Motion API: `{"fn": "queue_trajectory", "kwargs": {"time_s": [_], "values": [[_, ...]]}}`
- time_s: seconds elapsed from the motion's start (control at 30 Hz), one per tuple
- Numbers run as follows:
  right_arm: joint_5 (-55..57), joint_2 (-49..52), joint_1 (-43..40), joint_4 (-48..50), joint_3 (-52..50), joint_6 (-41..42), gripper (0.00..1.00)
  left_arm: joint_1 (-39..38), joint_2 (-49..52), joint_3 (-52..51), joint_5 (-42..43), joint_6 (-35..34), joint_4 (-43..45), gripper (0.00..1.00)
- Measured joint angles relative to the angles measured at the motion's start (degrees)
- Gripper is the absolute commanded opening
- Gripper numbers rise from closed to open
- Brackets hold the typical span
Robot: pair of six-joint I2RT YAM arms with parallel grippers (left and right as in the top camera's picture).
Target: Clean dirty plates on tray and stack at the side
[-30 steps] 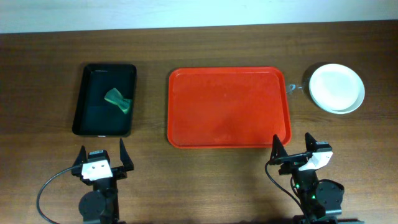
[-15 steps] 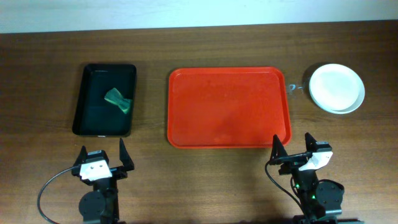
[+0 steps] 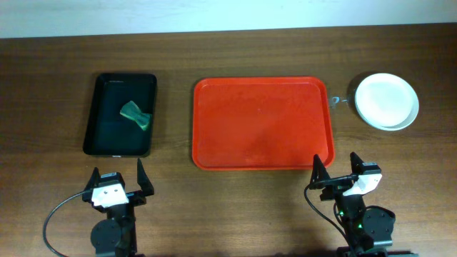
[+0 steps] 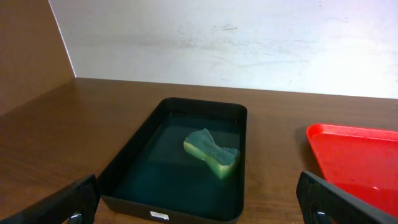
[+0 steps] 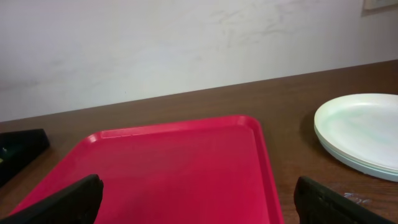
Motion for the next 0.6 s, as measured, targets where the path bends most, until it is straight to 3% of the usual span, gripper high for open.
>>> {"fn": "queue_trajectory", "kwargs": {"time_s": [0.2,0.6], "values": [[2.2,0.0,0.0,-0.2,0.0,-0.1,0.99,0.0,0.0,0.0,0.0,0.0,0.0,0.99],[3.9,0.0,0.0,-0.4,0.0,-8.1,0.98,0.0,0.0,0.0,0.0,0.0,0.0,0.99]]}}
